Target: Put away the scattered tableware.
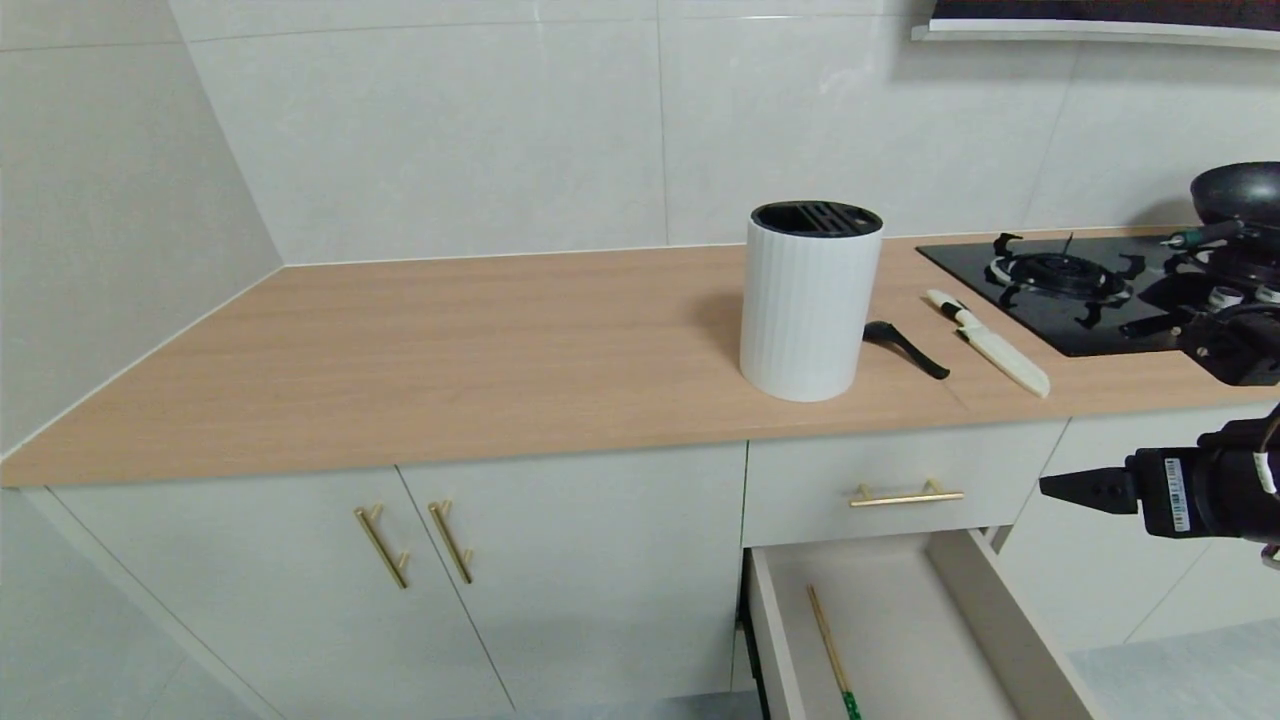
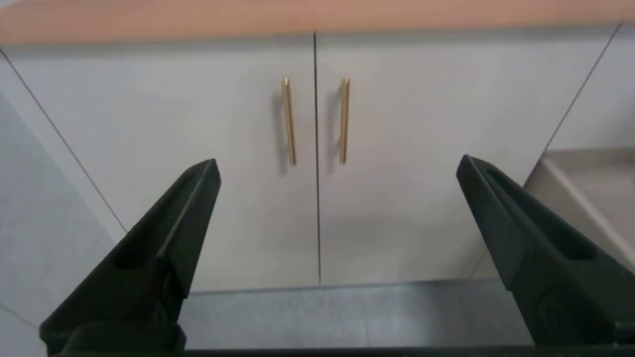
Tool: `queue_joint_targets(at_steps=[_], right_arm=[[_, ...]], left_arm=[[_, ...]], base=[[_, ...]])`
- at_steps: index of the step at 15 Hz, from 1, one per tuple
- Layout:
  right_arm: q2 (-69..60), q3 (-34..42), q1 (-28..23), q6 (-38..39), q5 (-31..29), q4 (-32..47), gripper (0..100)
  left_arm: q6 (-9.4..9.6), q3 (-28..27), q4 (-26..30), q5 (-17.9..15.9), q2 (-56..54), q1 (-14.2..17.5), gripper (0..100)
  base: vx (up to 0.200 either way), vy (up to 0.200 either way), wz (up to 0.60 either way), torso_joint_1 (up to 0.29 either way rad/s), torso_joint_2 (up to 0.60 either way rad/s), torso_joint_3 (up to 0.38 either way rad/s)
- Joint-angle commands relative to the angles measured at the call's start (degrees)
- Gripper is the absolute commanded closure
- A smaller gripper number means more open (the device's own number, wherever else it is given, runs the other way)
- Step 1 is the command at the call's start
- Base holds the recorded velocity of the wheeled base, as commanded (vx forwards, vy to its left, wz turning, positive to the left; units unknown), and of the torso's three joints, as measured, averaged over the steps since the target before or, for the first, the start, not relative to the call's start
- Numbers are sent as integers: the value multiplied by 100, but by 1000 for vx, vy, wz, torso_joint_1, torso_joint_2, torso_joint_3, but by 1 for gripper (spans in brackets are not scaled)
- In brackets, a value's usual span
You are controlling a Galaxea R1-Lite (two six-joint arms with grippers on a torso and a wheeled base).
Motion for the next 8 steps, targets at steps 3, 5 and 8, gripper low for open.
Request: queue_joint_targets(at_steps=[3, 5, 8], right_arm=[[22, 50, 2, -78, 2, 4, 0], [22, 85, -7, -183, 2, -49, 0], [849, -205, -605, -623, 750, -1033, 0]], left_arm=[[1, 0, 2, -1, 0, 2, 0], [1, 0, 2, 8, 0, 2, 0], [1, 0, 2, -1, 0, 2, 0]], base=[[0, 0, 0, 201, -463, -256], [0, 0, 0, 56, -149, -85], [0, 0, 0, 17, -24, -14]])
